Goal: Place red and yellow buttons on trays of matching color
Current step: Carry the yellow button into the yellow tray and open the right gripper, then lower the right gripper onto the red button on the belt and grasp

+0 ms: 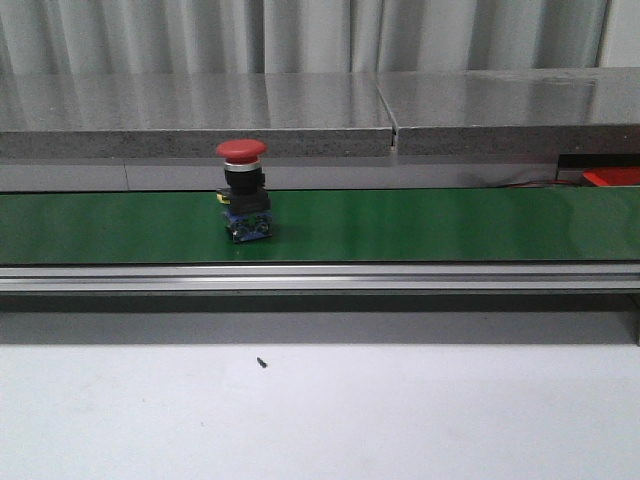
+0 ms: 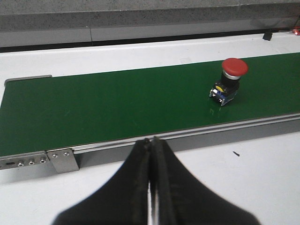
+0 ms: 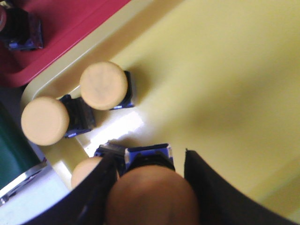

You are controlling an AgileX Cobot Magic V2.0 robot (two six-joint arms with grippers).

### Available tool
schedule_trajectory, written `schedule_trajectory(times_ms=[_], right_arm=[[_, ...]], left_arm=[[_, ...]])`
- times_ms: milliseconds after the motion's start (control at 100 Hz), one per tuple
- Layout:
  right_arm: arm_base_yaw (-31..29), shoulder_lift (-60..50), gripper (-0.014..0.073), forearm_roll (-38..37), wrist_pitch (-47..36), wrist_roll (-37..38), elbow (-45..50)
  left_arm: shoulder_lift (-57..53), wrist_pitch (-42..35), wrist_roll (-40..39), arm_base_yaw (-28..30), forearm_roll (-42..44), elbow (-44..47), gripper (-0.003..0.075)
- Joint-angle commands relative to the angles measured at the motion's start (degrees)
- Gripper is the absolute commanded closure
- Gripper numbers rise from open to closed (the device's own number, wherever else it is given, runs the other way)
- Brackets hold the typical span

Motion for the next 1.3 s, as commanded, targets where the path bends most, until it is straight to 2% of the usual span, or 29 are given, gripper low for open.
schedule_trajectory(times_ms=[0, 290, 600, 690, 810, 880, 1290], right_arm=[[-0.81, 0.96, 0.0401, 0.04, -3.78, 0.53, -1.30], [-0.81, 8.50, 0.0401, 1.27, -10.29, 0.53, -1.30], [-0.81, 12.71, 0.0392, 1.72, -12.42, 0.53, -1.30], [-0.81, 13.16, 0.0329, 1.72, -12.20, 0.53, -1.30], [-0.81, 13.28, 0.0187, 1.72, -12.21, 0.53, -1.30], [-0.81, 13.23, 0.0132, 1.72, -12.40, 0.53, -1.30], [-0.81, 9.82, 0.0127, 1.72, -14.09, 0.06, -1.01]], left_arm=[[0.08, -4.09, -0.12, -0.46, -0.48, -1.57, 0.0739], [0.08, -4.09, -0.12, -0.46, -0.48, -1.57, 0.0739], [0.08, -4.09, -0.12, -0.46, -0.48, -1.57, 0.0739], [0.08, -4.09, -0.12, -0.46, -0.48, -1.57, 0.0739], [0.08, -4.09, -0.12, -0.46, -0.48, -1.57, 0.0739], [0.08, -4.09, -0.12, -0.46, -0.48, -1.57, 0.0739], [0.08, -4.09, -0.12, -0.46, -0.48, -1.57, 0.0739]])
